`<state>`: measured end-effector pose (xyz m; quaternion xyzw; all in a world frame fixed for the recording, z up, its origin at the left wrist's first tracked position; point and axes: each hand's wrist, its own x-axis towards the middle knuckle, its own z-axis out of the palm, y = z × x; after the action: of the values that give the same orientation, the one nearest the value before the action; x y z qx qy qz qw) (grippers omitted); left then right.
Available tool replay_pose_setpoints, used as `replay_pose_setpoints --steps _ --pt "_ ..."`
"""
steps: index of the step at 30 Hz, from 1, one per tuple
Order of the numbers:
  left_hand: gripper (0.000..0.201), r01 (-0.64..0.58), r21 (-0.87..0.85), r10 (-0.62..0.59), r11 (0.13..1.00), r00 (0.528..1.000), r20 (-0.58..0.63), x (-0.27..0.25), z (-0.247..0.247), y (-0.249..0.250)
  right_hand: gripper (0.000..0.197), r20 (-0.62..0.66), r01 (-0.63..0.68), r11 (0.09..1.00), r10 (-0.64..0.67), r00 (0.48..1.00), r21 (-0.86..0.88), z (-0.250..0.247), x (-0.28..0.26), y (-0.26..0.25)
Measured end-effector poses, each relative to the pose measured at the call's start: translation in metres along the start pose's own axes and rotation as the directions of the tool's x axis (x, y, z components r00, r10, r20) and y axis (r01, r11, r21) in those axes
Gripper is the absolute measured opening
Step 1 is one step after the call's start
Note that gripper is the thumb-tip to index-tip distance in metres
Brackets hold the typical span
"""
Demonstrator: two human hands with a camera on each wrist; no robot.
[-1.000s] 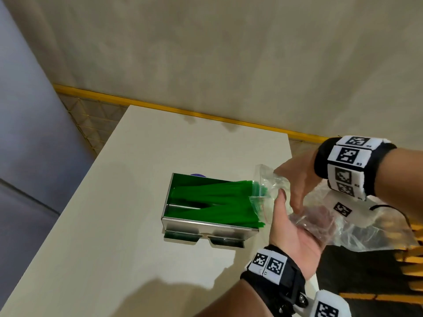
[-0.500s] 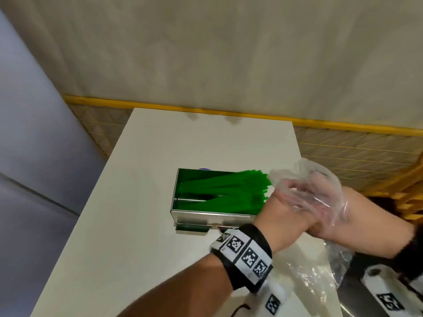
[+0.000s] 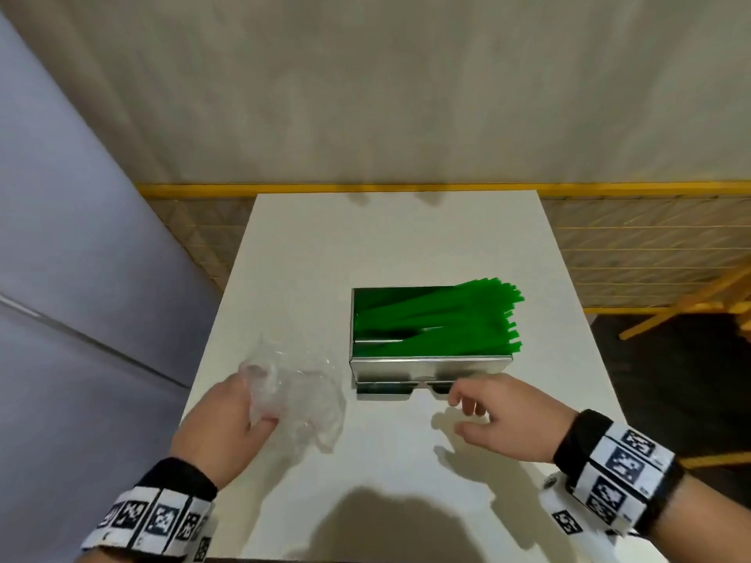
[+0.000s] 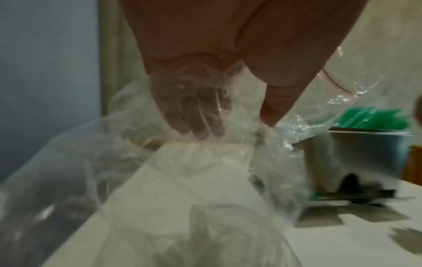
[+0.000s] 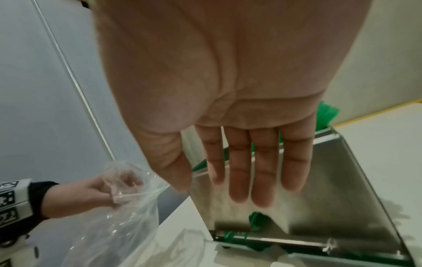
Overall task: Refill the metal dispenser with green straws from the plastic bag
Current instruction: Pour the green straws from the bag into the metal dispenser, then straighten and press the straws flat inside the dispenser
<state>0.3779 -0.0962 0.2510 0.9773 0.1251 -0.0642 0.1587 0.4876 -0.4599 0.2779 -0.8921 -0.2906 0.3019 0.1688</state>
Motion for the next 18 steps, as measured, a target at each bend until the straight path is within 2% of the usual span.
replay_pose_setpoints --steps 2,4,6,8,10,11,14,18 --pt "0.062 0.052 0.098 -0.046 0.994 0.997 -0.066 0.016 0.01 -0.024 0.032 0.004 -0.03 0.999 0.03 1.0 0.025 0.016 0.007 -0.005" --pt "0.072 0.056 0.159 -0.045 0.986 0.996 -0.071 0.032 0.03 -0.039 0.03 0.021 -0.048 0.998 0.047 0.999 0.031 0.029 0.014 -0.014" --pt "0.083 0.028 0.214 -0.026 0.976 1.0 -0.012 0.04 0.055 -0.043 0.031 0.032 -0.069 0.997 0.068 0.997 0.025 0.039 0.021 -0.022" --pt "0.091 0.0 0.243 -0.036 0.97 0.989 0.143 0.04 0.084 -0.04 0.031 0.034 -0.098 0.995 0.098 0.995 0.012 0.045 0.028 -0.029" --pt "0.095 -0.008 0.166 -0.042 0.986 0.953 0.299 0.038 0.108 -0.041 0.03 0.014 -0.111 0.994 0.111 0.994 -0.015 0.048 0.032 -0.036" --pt "0.098 0.001 0.094 -0.032 0.996 0.942 0.333 0.038 0.115 -0.041 0.029 -0.005 -0.105 0.994 0.105 0.994 -0.03 0.048 0.033 -0.04" --pt "0.108 -0.007 -0.113 0.044 0.994 0.943 0.329 0.043 0.111 -0.042 0.026 -0.093 -0.08 0.997 0.079 0.993 -0.014 0.038 0.034 -0.05" --pt "0.09 -0.086 -0.3 0.178 0.95 0.939 0.294 0.055 0.063 -0.037 0.015 -0.295 0.015 0.999 -0.029 0.955 -0.049 0.002 0.04 -0.061"
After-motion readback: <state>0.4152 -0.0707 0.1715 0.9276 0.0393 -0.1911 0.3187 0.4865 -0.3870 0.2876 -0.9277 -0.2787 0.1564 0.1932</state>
